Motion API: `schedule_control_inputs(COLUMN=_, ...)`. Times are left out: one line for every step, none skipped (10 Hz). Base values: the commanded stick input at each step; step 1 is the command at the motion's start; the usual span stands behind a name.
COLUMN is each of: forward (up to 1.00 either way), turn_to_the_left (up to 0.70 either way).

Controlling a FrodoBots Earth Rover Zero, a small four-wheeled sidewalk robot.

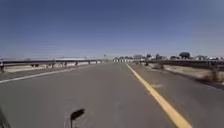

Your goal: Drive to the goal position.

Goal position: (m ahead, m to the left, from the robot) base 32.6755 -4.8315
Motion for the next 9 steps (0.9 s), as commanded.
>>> schedule_control_inputs(forward=1.00, turn_to_the_left=0.00)
schedule_control_inputs(forward=1.00, turn_to_the_left=0.00)
schedule_control_inputs(forward=1.00, turn_to_the_left=0.00)
schedule_control_inputs(forward=1.00, turn_to_the_left=0.00)
schedule_control_inputs(forward=1.00, turn_to_the_left=0.00)
schedule_control_inputs(forward=1.00, turn_to_the_left=0.00)
schedule_control_inputs(forward=1.00, turn_to_the_left=0.00)
schedule_control_inputs(forward=1.00, turn_to_the_left=0.00)
schedule_control_inputs(forward=1.00, turn_to_the_left=0.00)
